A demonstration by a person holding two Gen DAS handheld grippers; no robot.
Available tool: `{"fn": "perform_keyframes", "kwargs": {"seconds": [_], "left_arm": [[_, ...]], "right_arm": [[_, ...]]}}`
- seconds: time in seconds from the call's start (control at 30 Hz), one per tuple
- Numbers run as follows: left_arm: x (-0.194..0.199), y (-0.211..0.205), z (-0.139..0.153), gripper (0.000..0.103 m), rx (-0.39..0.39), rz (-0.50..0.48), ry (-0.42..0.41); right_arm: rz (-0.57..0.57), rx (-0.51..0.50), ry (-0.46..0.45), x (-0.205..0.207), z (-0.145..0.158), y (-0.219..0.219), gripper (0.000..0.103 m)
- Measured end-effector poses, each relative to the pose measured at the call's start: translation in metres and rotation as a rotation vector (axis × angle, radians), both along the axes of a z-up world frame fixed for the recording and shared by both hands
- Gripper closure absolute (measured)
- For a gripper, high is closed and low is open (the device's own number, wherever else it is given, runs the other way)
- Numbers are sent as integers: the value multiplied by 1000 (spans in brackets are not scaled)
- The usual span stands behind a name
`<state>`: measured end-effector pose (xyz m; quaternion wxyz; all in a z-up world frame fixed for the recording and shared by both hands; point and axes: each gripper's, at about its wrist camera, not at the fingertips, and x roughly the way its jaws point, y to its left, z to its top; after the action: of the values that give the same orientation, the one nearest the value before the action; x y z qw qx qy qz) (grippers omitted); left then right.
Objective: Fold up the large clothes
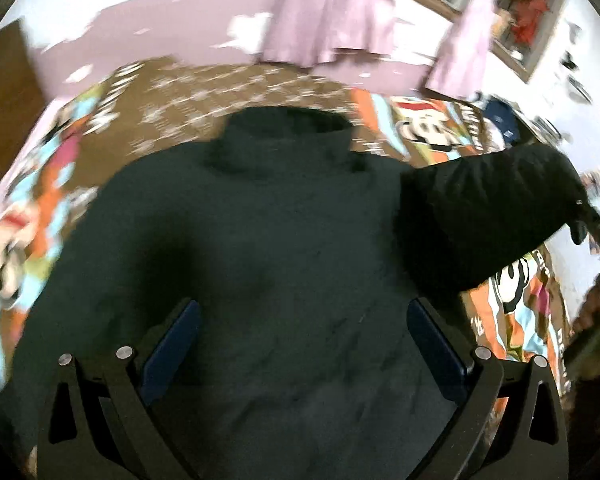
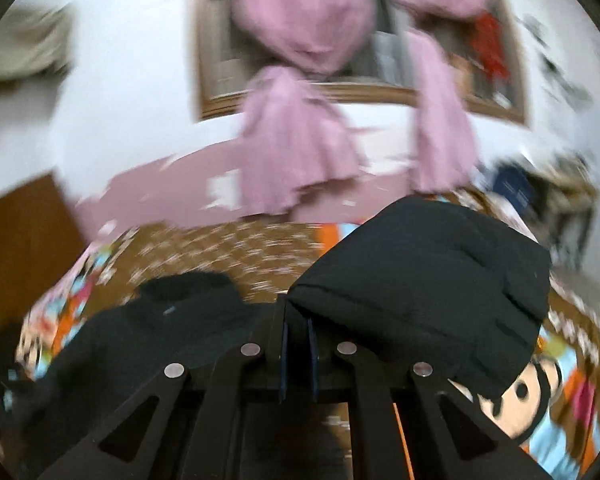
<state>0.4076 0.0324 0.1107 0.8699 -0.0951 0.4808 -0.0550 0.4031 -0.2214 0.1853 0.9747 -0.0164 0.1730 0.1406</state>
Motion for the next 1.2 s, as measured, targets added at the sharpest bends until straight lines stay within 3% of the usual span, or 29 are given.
{"fn": "perform_keyframes", "kwargs": {"seconds": [0.17, 0.23, 0.33, 0.43, 0.47, 0.5, 0.57, 0.6, 0.73, 0.83, 1.0, 1.13, 1.2], "left_arm": [[-67, 76, 49, 2, -107, 163, 32], [-79, 99, 51, 2, -113, 192, 18], [-89, 118, 37, 2, -141, 214, -6], [-77, 136, 7, 2, -256, 221, -18], [-70, 141, -4, 2, -288, 215, -19], [-63, 144, -16, 2, -312, 205, -21], [-45, 148, -39, 2, -340, 174, -29], [-37, 147, -50, 2, -352, 151, -34], [-11, 144, -86, 2, -449, 82, -10], [-3, 150, -101, 2, -567, 64, 10], [3, 164, -103, 2, -752, 28, -22], [1, 173, -100, 2, -841, -3, -37], [3, 176, -99, 2, -834, 7, -32]], "right_arm": [[216, -329, 6, -21, -55, 126, 95], [285, -437, 28, -27, -88, 162, 95], [366, -590, 45, -35, -139, 199, 95], [402, -657, 92, -30, -178, 211, 88], [413, -645, 130, -26, -190, 211, 76], [423, -631, 156, -30, -198, 208, 57], [443, -589, 194, -28, -211, 202, 36], [447, -575, 202, -28, -216, 198, 32], [481, -469, 288, -18, -224, 178, 31], [498, -367, 332, -11, -220, 159, 28], [444, -281, 394, 3, -224, 134, 25], [405, -260, 425, 3, -233, 128, 25], [392, -264, 414, 5, -232, 132, 25]]}}
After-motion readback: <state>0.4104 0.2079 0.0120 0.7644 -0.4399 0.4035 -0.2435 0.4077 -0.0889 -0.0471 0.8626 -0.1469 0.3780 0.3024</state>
